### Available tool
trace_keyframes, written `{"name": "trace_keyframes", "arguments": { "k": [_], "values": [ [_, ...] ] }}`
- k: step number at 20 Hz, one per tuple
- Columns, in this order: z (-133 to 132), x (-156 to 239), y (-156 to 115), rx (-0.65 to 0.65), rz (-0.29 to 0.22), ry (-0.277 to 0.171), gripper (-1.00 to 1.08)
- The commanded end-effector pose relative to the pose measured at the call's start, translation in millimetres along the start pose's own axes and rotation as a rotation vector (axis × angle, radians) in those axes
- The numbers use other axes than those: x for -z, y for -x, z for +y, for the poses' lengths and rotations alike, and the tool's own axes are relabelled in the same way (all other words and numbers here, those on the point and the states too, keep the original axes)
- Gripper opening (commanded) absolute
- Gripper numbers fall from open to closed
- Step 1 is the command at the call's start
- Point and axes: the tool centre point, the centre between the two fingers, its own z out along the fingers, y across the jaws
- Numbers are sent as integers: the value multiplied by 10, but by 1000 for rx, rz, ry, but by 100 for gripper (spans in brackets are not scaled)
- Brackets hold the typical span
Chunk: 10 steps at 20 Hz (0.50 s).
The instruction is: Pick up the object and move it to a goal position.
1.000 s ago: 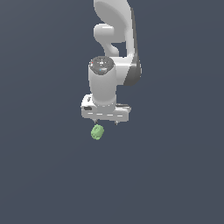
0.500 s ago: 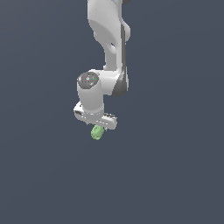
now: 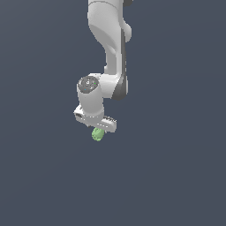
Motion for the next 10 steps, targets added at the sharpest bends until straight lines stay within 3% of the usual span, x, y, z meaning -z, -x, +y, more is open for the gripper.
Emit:
{"name": "trace_keyframes", "arguments": {
  "k": [1, 10],
  "values": [
    [5, -106, 7, -1, -1, 0, 100],
    [7, -429, 2, -5, 0, 0, 100]
  ]
}}
